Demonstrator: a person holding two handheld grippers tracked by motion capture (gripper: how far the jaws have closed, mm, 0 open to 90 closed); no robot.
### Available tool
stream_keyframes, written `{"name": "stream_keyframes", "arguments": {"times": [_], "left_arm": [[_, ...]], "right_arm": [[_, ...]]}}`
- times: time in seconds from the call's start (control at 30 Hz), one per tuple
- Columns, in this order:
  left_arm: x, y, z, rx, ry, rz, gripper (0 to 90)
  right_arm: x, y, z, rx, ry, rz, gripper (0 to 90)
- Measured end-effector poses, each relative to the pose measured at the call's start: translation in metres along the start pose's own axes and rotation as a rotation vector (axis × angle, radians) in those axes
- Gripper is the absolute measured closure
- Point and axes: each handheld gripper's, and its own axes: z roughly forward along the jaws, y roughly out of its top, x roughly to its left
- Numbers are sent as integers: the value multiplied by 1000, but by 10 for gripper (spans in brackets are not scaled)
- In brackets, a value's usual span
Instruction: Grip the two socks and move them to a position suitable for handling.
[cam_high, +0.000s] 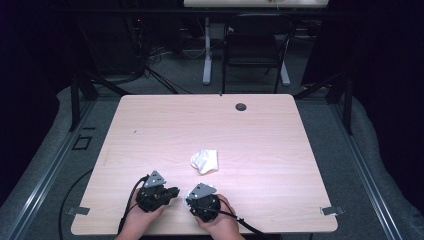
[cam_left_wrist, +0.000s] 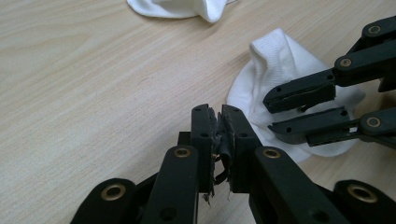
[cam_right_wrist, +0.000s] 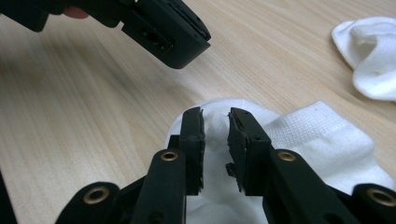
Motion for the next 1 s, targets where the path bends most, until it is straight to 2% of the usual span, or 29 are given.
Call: {"name": "stream_keyframes", "arguments": {"times": [0.17,0.2,0.3,0.6,0.67,0.83,1.0], "left_arm": [[0,0,0,3,0,4,839],[0,0,0,4,0,8,839],[0,0,0,7,0,12,839],[0,0,1,6,-1,8,836],[0,0,1,7,-2,12,834],[-2,0,2,4,-10,10,815],[-5,0,5,8,-24,27,760]], "right_arm": [[3,-1,1,-14,-19,-17,774],[4,-1,1,-12,-28,-34,811],[3,-1,2,-13,-29,-31,843],[-6,2,-3,-11,13,84,900],[-8,3,-4,-35,27,117,900],[-10,4,-10,-67,47,151,900],[-14,6,-20,-94,59,171,900]]}}
